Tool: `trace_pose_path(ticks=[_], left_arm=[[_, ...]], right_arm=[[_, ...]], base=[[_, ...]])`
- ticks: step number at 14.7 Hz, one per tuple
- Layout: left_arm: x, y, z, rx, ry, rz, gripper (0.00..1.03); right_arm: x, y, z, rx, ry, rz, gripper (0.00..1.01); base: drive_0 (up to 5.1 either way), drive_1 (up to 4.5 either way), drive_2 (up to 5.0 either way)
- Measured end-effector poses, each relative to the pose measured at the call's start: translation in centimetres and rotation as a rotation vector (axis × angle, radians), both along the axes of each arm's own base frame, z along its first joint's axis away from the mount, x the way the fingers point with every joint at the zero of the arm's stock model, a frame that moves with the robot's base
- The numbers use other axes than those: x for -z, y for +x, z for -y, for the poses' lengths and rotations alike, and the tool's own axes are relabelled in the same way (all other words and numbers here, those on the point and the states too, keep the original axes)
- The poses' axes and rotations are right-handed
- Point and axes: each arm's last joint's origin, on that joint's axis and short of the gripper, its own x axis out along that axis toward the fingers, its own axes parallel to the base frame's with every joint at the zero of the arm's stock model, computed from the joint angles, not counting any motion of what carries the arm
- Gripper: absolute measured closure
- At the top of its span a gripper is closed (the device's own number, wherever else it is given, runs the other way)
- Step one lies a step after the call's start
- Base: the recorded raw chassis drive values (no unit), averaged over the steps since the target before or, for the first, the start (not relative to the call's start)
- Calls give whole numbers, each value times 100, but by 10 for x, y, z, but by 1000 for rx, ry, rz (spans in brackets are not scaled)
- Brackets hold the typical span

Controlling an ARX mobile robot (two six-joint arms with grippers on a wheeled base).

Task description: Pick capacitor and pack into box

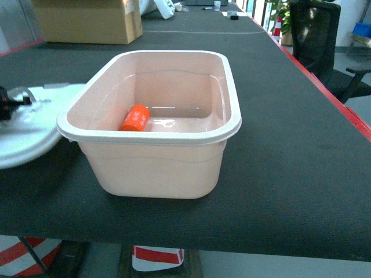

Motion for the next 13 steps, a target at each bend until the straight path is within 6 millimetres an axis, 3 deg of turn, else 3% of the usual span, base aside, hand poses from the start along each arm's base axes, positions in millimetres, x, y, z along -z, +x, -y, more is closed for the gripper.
trace_pose_path(ticks=[3,4,5,6,7,10,13], left_arm=[[-113,-17,2,-98,-9,214,101],[-138,-29,12,-116,-13,257,101],[-151,-39,31,-106,-25,276,101],[-154,-52,88,-41,-37,258,101],[-153,-64,173,32,-24,214,101],[-146,-78,239,72,7,178,101],[-128,-80,275,90,39,136,101]], right_arm=[[0,0,0,0,0,0,3],[0,0,0,0,0,0,3],[0,0,0,0,0,0,3],[0,0,0,0,0,0,3],[0,0,0,0,0,0,3],[0,0,0,0,0,0,3],[0,0,0,0,0,0,3]], base=[[0,0,0],[0,0,0],[0,0,0],[0,0,0],[0,0,0],[0,0,0],[0,0,0]])
